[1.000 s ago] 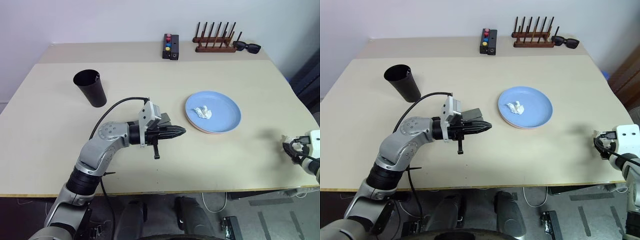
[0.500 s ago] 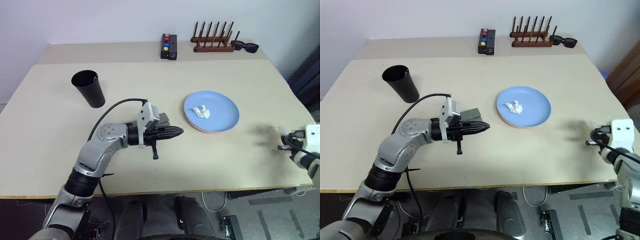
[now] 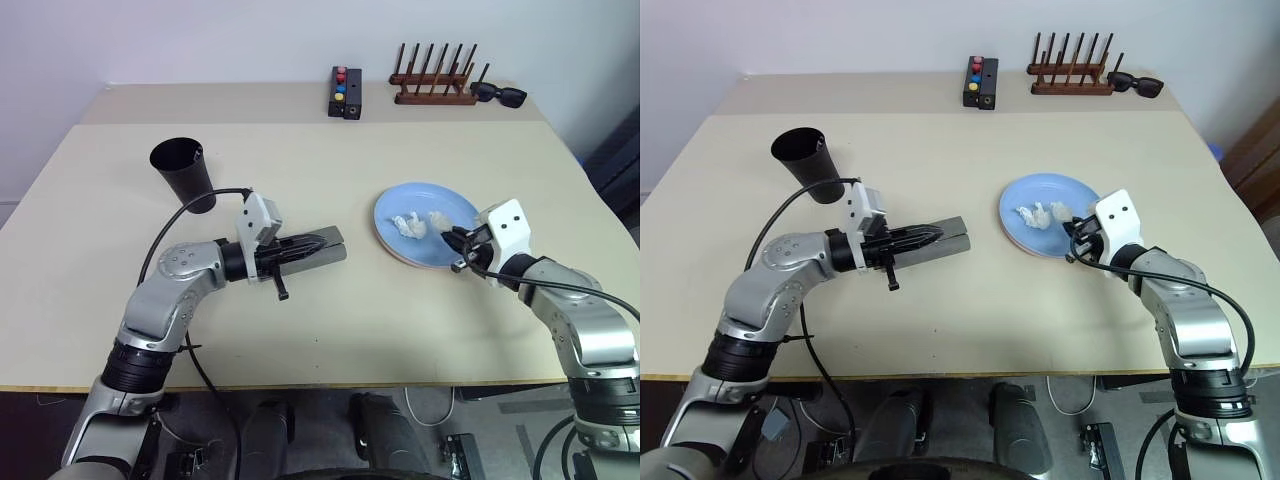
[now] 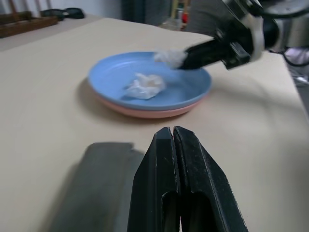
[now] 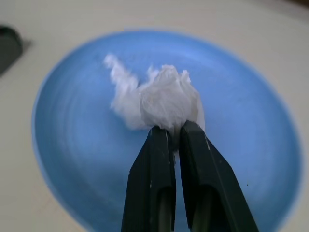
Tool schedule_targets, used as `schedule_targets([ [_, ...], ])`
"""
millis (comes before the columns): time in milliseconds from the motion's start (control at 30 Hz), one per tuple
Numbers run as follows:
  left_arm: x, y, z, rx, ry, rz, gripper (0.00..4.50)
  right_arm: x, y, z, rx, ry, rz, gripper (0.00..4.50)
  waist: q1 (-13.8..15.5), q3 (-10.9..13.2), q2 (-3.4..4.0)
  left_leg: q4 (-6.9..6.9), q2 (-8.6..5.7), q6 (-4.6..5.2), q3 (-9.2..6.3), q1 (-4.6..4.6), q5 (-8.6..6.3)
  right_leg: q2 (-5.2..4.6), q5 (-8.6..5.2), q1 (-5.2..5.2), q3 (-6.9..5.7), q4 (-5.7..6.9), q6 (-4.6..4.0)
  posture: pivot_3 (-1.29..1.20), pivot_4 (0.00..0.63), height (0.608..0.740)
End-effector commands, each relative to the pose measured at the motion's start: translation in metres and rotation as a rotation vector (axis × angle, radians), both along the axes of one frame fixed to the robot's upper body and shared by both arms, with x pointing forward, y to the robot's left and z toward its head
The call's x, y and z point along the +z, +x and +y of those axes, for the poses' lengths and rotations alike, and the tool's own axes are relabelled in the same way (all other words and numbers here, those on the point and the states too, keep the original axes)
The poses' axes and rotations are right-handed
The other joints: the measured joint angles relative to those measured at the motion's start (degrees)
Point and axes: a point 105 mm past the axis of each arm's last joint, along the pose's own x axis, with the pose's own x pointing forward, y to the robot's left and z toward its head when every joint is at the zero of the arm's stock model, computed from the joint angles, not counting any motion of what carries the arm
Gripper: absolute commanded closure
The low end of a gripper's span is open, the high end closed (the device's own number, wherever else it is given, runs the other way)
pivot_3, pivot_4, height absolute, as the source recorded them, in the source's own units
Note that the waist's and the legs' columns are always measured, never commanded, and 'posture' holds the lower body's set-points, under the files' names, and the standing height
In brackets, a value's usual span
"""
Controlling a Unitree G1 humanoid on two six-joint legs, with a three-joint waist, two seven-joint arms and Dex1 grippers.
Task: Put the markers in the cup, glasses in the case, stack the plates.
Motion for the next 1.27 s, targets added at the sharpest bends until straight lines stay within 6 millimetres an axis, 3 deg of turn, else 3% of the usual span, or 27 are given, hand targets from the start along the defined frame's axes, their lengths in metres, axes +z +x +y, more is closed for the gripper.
schedule_targets([
  [33, 0.008, -0.005, 0.003, 0.010, -0.013, -0.046, 4.50, 0.018, 0.000, -0.008, 0.001, -0.031, -0.073, 2.98, -0.07, 0.00, 0.00, 0.00, 0.01, 0.00, 0.00, 0.00, 0.00, 0.00, 0.00, 0.00, 0.00, 0.00, 0.00, 0.00, 0.150, 0.735],
  [100, 0.006, -0.007, 0.002, 0.013, -0.014, -0.042, 4.50, 0.022, -0.003, -0.013, 0.007, -0.037, -0.087, 1.98, -0.08, 0.00, 0.00, 0.00, 0.02, 0.00, 0.00, 0.01, 0.00, 0.02, 0.00, 0.00, 0.00, 0.02, 0.00, 0.00, 0.150, 0.735],
  [333, 0.004, -0.004, 0.009, 0.048, -0.010, -0.034, 4.50, 0.035, -0.025, -0.033, 0.038, -0.048, -0.139, 1.98, 0.03, 0.00, 0.00, 0.00, 0.01, 0.00, 0.01, 0.01, 0.00, 0.02, 0.00, 0.00, 0.00, 0.02, 0.00, 0.00, 0.150, 0.735],
  [467, 0.002, -0.001, 0.034, 0.127, 0.003, -0.029, 4.50, 0.039, -0.047, -0.051, 0.054, -0.035, -0.152, 1.98, -0.24, 0.00, 0.00, -0.02, 0.04, 0.00, 0.01, 0.03, 0.00, 0.05, 0.00, 0.00, 0.00, 0.03, 0.01, 0.00, 0.150, 0.735],
  [700, -0.006, -0.003, 0.099, 0.319, 0.066, -0.021, 4.50, 0.027, -0.078, -0.083, 0.034, -0.015, -0.091, 1.98, -0.31, 0.00, 0.00, -0.04, 0.12, 0.01, 0.08, 0.10, 0.00, 0.07, -0.09, 0.02, 0.01, 0.04, -0.17, 0.00, 0.150, 0.735],
  [833, -0.011, -0.010, 0.128, 0.416, 0.086, -0.012, 4.50, 0.026, -0.079, -0.095, 0.011, 0.001, -0.091, 1.98, -0.28, 0.00, 0.00, 0.00, 0.16, 0.00, 0.15, 0.15, 0.00, 0.05, -0.08, 0.05, 0.02, 0.04, -0.19, 0.00, 0.150, 0.735],
  [967, -0.020, -0.020, 0.153, 0.488, 0.109, 0.023, 4.50, 0.027, -0.074, -0.092, 0.016, 0.018, -0.098, 1.98, -0.27, 0.00, 0.00, -0.04, 0.21, 0.01, 0.15, 0.14, -0.01, 0.05, -0.10, 0.04, 0.02, 0.03, -0.21, 0.00, 0.150, 0.735],
  [1267, -0.025, -0.033, 0.165, 0.546, 0.118, 0.039, 4.50, 0.031, -0.055, -0.076, 0.064, 0.020, -0.100, 1.98, -0.07, 0.00, 0.00, -0.02, 0.26, 0.00, 0.14, 0.13, -0.01, 0.05, -0.10, 0.04, 0.02, 0.03, -0.22, 0.00, 0.150, 0.735],
])
